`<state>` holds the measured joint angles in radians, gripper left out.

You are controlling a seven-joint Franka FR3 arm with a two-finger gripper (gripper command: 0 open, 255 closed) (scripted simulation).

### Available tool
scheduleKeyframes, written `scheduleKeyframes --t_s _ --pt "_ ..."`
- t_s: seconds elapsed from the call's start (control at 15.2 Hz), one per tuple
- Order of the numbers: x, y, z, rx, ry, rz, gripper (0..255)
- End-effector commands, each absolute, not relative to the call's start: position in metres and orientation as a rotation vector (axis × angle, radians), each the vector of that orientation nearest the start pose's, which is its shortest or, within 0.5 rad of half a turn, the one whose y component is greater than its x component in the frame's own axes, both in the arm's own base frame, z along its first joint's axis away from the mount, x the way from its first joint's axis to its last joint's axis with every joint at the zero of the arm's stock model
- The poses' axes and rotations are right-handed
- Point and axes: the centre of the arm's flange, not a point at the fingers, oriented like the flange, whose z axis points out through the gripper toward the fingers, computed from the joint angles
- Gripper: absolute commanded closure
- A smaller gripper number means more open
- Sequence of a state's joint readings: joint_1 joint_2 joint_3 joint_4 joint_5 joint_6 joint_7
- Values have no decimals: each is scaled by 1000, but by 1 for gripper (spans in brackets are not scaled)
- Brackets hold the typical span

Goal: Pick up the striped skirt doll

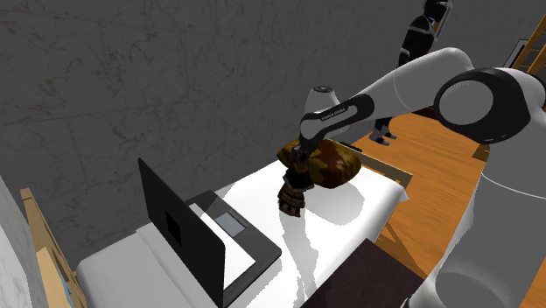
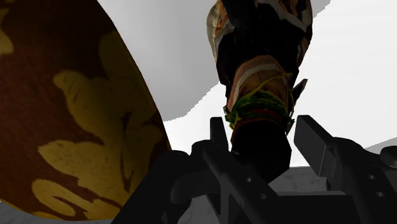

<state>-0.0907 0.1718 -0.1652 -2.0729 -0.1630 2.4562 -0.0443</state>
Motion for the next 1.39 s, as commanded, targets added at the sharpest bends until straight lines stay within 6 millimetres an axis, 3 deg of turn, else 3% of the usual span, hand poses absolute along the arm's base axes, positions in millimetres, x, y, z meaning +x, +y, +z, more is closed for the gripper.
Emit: scheduleKeyframes --t_s 0.0,0.2,1.19,1.32 --pt "576 -148 370 -3297 149 -309 255" --pt "576 -148 370 -3297 149 -310 255" --pt "576 -148 449 -3297 149 -310 255" --pt "576 -148 450 -3297 149 -310 255"
